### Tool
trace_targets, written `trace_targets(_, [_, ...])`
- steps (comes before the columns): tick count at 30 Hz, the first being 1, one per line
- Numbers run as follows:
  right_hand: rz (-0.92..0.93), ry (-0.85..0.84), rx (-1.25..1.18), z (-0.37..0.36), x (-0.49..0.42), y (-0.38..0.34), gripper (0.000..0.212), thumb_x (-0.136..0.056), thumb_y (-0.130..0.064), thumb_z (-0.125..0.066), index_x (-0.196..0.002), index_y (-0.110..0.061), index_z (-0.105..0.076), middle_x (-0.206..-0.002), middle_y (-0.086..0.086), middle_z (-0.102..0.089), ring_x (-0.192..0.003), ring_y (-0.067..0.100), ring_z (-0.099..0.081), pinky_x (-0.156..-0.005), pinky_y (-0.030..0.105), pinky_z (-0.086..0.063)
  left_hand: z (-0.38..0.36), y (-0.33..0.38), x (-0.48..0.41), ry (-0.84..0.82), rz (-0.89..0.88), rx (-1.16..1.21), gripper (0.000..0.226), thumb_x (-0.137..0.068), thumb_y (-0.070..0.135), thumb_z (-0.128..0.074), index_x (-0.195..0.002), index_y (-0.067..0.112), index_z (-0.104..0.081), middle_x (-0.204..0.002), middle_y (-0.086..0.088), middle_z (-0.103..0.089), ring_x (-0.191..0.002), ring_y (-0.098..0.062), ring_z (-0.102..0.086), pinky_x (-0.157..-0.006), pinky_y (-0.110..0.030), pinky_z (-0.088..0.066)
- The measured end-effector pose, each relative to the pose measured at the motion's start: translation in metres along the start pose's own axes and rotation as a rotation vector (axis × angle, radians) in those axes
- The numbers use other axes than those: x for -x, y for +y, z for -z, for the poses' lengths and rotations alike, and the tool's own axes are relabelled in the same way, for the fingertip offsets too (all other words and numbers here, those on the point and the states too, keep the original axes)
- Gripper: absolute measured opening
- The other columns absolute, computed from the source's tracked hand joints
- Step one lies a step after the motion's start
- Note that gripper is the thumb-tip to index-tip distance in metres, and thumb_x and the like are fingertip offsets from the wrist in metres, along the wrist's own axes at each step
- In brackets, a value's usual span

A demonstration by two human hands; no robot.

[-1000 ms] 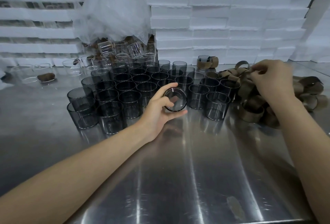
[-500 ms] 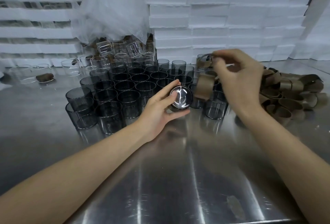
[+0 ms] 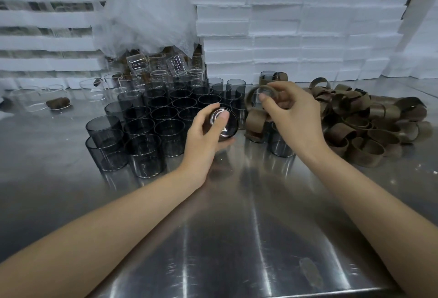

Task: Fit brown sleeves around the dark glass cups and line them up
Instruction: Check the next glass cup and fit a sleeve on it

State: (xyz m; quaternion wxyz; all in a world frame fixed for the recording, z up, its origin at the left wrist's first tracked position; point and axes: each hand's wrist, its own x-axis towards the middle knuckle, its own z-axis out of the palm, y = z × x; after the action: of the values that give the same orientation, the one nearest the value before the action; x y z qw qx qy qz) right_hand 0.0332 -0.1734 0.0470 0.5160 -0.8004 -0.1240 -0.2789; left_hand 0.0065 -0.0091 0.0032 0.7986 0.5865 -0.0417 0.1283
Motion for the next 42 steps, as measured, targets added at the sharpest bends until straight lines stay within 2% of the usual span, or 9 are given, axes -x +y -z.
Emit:
trace_targets(4, [-0.071,-0.055,-0.124,0.0,-0.001,0.001,0.016,-0.094,-0.029,-0.062,-0.105,-0.021,-0.071,-0.078,-0.007,-0.068,-0.072,-0.002,-0.064,-0.057,0.012,-0.05,-0.001,-0.004,0.002,-0.066,-0.052,-0.127,0.059,-0.069,0.043,-0.084,-0.121,0.032,-0.058,-0.136,-0.01,-0.05,-0.124,-0.024,-0.056,-0.084,-0.034,-0.058])
trace_targets(8, [-0.287,-0.161,-0.45,-0.004,0.001,-0.004,0.017,-0.099,-0.022,-0.055,-0.102,-0.014,-0.07,-0.089,0.012,-0.066,-0.087,0.021,-0.07,-0.068,0.027,-0.059,0.002,-0.007,0.001,-0.116,-0.07,-0.245,0.092,-0.052,0.066,-0.085,-0.131,0.032,-0.053,-0.137,-0.005,-0.053,-0.13,-0.023,-0.051,-0.106,-0.05,-0.044])
trace_targets(11, [-0.391,-0.184,-0.594,-0.005,0.002,-0.008,0.022,-0.101,-0.019,-0.052,-0.103,-0.005,-0.068,-0.102,0.015,-0.07,-0.086,0.014,-0.072,-0.067,0.021,-0.057,0.002,-0.007,0.001,-0.19,-0.07,-0.245,0.105,-0.048,0.076,-0.079,-0.136,0.028,-0.049,-0.135,-0.003,-0.055,-0.128,-0.024,-0.053,-0.107,-0.052,-0.041])
trace_targets(15, [-0.415,-0.301,-0.618,-0.004,0.002,-0.009,0.031,-0.101,-0.022,-0.051,-0.107,0.004,-0.067,-0.104,0.014,-0.073,-0.092,0.019,-0.073,-0.072,0.02,-0.057,0.0,-0.008,0.003,-0.227,-0.081,-0.259,0.087,-0.058,0.052,-0.086,-0.134,0.026,-0.051,-0.128,0.002,-0.059,-0.124,-0.021,-0.056,-0.105,-0.054,-0.043])
trace_targets(22, [-0.151,-0.237,-0.28,-0.005,0.003,-0.009,0.024,-0.1,-0.017,-0.051,-0.09,-0.024,-0.071,-0.067,-0.012,-0.069,-0.066,0.003,-0.065,-0.057,0.017,-0.052,-0.001,-0.006,0.004,-0.17,-0.027,-0.143,0.046,-0.08,0.023,-0.079,-0.121,0.023,-0.058,-0.124,-0.003,-0.057,-0.124,-0.026,-0.055,-0.091,-0.045,-0.056])
trace_targets(24, [-0.032,-0.184,-0.165,-0.002,0.002,-0.008,0.022,-0.099,-0.019,-0.053,-0.093,-0.029,-0.071,-0.072,-0.015,-0.069,-0.067,0.0,-0.061,-0.058,0.019,-0.049,-0.001,-0.005,0.004,-0.163,-0.019,-0.126,0.038,-0.086,0.013,-0.072,-0.12,0.02,-0.058,-0.127,-0.007,-0.055,-0.123,-0.026,-0.055,-0.083,-0.039,-0.059])
trace_targets(28, [0.227,-0.09,0.098,-0.001,0.004,-0.007,0.022,-0.096,-0.016,-0.056,-0.11,-0.018,-0.073,-0.094,-0.008,-0.066,-0.088,0.003,-0.058,-0.08,0.009,-0.042,-0.003,-0.004,0.005,-0.182,0.002,-0.162,0.041,-0.084,0.017,-0.071,-0.122,0.02,-0.056,-0.134,-0.014,-0.049,-0.124,-0.026,-0.055,-0.083,-0.037,-0.059])
trace_targets(35, [0.342,-0.09,0.171,-0.001,0.006,-0.009,0.023,-0.094,-0.008,-0.058,-0.113,-0.006,-0.071,-0.1,0.007,-0.067,-0.089,0.004,-0.055,-0.083,0.007,-0.041,-0.005,-0.001,0.008,-0.221,0.02,-0.155,0.067,-0.071,0.039,-0.07,-0.132,0.015,-0.052,-0.134,-0.012,-0.047,-0.121,-0.016,-0.055,-0.083,-0.036,-0.059])
trace_targets(42, [0.291,-0.159,0.089,0.006,-0.001,-0.009,0.023,-0.099,-0.013,-0.051,-0.107,-0.011,-0.072,-0.096,0.002,-0.069,-0.091,0.014,-0.061,-0.084,0.03,-0.048,-0.004,-0.002,0.005,-0.246,0.027,-0.162,0.036,-0.094,0.018,-0.059,-0.129,0.012,-0.052,-0.135,-0.015,-0.05,-0.119,-0.024,-0.058,-0.081,-0.037,-0.059])
